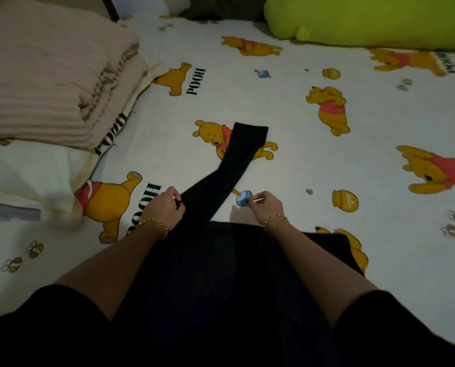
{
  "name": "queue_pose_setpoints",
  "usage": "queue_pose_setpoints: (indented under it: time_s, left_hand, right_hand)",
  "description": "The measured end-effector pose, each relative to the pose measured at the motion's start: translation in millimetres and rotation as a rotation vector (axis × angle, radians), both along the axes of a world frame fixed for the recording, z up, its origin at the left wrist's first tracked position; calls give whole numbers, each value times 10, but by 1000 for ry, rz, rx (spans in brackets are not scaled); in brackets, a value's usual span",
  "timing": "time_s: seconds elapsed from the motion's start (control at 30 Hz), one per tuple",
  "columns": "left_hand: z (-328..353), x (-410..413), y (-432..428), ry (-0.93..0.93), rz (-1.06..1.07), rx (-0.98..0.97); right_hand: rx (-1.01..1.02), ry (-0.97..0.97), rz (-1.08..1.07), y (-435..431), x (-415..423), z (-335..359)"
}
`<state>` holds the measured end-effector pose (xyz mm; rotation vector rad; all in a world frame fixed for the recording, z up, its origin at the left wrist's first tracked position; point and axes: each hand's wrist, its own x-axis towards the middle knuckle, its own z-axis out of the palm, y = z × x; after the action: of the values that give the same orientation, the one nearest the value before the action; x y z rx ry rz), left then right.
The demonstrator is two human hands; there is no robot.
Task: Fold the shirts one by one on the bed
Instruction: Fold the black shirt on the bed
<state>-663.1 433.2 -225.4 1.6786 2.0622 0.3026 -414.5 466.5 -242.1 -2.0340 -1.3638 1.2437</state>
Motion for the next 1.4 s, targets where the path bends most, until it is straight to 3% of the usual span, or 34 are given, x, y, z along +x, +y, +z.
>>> queue_pose_setpoints:
  time_s: [0.1, 0.23, 0.33, 0.5, 0.63, 0.9, 0.97, 1.03, 1.23, 1.4]
  left_hand:
    - [-341, -28, 456, -6, 13, -36]
    - [-714, 30, 848, 37, 43, -73]
    - [-853, 137, 1021, 30, 56, -82]
    - [-1013, 110, 1070, -169, 96, 112]
    - [-1037, 31, 1103, -194, 226, 221]
    - [-1018, 21, 1391, -239, 222, -46]
    - [-1008, 28, 1472, -211, 187, -55]
    - [-1010, 41, 1504, -196, 156, -60]
    - [-1009, 73, 1507, -190, 139, -60]
    - [-1028, 61, 1538, -182, 139, -75]
  right_hand:
    - [-10, 8, 15, 552, -122, -214]
    - [143, -134, 126, 1088, -181, -381]
    - [104, -113, 29, 1459, -172, -494]
    - [58, -55, -114, 1824, -219, -678]
    - [12, -18, -177, 1999, -310, -731]
    - [-105, 296, -377, 2232, -395, -637]
    - [-68, 193, -427, 2273, -361, -643]
    - [21, -34, -400, 2300, -318, -646]
    - [365, -384, 24, 2297, -486, -653]
    - [250, -506, 209, 2294, -919, -640]
